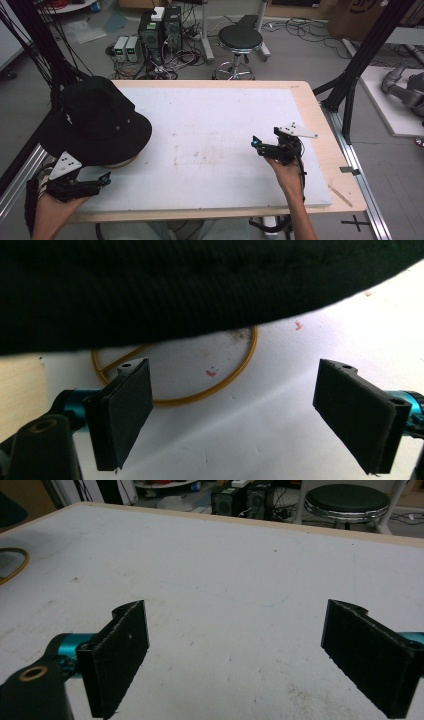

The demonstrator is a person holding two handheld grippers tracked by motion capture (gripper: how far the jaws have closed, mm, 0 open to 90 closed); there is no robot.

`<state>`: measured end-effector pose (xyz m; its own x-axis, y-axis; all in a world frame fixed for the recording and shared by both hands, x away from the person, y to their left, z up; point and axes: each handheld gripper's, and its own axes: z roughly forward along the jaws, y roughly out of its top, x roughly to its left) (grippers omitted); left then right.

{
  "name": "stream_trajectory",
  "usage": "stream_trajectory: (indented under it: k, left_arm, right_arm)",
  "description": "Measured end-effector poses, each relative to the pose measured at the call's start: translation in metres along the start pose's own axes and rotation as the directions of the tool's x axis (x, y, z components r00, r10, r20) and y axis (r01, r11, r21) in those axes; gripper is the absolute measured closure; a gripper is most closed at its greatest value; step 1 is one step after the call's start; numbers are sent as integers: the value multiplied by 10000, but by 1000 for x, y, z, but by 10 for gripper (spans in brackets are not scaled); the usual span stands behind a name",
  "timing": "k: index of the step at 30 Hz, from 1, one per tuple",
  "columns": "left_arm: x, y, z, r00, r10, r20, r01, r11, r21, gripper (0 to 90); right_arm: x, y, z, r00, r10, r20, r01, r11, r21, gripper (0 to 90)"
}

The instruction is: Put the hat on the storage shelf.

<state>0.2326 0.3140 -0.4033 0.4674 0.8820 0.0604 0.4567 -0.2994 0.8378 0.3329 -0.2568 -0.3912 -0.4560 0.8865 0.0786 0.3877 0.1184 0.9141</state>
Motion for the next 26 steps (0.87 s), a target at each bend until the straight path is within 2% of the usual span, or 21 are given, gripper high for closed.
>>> stream_trajectory:
  k: [9,26]
  left_arm:
    - [-2,4,3,9998,119,143,-119,9999,-47,163]
    - [-5,5,1,9998,186,35,-185,9997,-149,163]
  right_arm:
    - [2,-6,-4,10000,63,19,-63,9999,119,115]
    - [3,-7,-2,10000,-4,-35,5,9998,181,115]
